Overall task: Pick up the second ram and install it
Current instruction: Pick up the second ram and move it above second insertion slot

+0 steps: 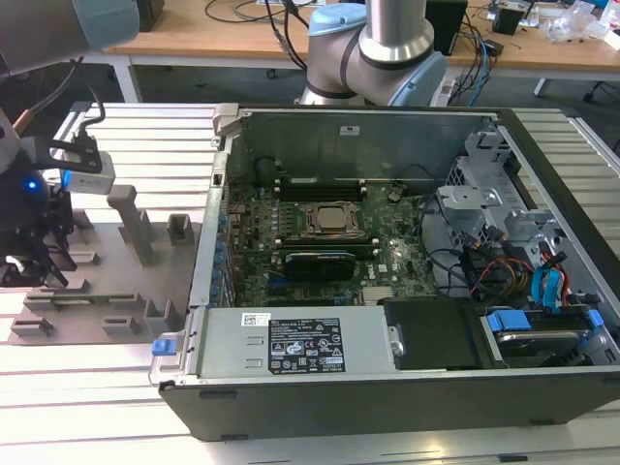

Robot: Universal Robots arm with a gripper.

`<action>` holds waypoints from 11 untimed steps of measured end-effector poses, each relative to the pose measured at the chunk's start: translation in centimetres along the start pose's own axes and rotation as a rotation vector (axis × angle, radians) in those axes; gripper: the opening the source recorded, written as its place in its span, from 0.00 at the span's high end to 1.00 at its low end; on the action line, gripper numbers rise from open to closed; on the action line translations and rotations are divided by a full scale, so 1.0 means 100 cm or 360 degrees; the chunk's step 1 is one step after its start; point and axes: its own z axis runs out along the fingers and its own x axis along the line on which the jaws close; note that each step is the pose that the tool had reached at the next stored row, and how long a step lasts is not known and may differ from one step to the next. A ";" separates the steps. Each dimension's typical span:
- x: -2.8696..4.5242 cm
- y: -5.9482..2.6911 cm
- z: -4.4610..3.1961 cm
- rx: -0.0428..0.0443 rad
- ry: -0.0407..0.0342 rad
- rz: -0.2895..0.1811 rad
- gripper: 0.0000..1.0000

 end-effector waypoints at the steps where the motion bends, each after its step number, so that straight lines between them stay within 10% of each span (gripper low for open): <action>1: 0.0000 0.0000 0.0009 0.0000 0.0000 0.0000 0.70; 11: 0.0003 -0.0005 0.0140 0.0000 0.0000 -0.0001 0.70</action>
